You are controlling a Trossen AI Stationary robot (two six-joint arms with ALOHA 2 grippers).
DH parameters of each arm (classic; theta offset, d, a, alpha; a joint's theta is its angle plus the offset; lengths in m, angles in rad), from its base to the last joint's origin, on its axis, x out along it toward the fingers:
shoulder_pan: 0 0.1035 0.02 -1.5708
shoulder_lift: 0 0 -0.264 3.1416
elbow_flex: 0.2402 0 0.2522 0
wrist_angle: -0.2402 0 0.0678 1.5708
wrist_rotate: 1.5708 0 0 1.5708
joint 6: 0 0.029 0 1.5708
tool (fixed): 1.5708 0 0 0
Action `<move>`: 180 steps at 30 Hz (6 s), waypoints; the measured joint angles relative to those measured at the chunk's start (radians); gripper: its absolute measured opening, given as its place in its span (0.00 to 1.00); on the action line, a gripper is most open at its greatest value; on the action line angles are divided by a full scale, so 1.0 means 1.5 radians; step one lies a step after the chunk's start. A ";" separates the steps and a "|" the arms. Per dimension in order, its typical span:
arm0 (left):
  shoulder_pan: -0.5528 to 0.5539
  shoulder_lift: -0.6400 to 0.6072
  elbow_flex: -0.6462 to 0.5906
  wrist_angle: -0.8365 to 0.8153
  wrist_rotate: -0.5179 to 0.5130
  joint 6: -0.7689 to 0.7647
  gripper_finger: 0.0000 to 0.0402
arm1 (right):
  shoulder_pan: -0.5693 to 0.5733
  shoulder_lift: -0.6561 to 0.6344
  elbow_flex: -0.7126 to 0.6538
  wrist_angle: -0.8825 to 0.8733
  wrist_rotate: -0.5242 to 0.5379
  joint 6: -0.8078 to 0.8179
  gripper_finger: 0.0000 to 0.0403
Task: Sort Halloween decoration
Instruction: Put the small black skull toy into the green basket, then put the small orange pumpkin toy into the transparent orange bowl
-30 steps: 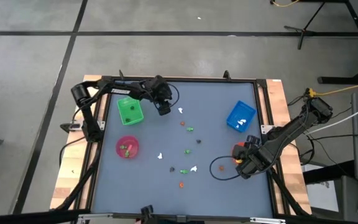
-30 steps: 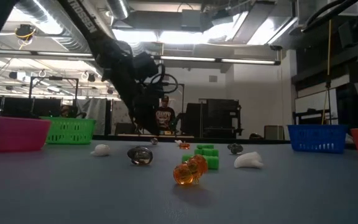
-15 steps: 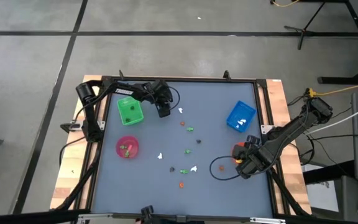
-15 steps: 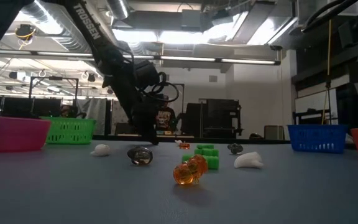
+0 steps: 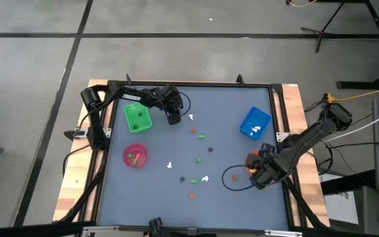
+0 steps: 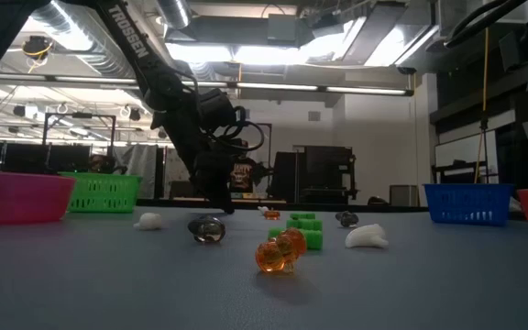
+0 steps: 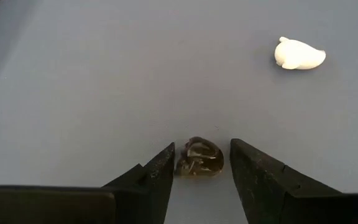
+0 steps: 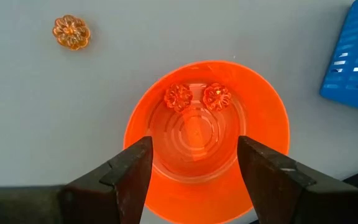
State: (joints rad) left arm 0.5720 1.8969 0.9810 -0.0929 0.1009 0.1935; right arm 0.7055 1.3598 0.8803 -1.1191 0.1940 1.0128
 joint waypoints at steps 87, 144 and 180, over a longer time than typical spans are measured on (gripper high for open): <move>-0.033 -0.410 -0.002 -0.500 -0.027 -0.054 0.17 | 0.000 0.000 0.000 0.021 0.000 0.000 0.58; -0.033 -0.433 -0.053 -0.638 -0.143 -0.140 0.54 | 0.000 0.000 0.000 0.035 0.000 0.000 0.58; -0.090 -0.433 -0.054 -0.456 -0.143 -0.140 0.53 | 0.000 0.000 0.014 0.035 -0.019 0.001 0.58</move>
State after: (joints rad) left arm 0.4365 1.2469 0.9005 -0.7775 -0.1139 -0.0170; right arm 0.7055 1.3598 0.9009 -1.0667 0.1660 1.0142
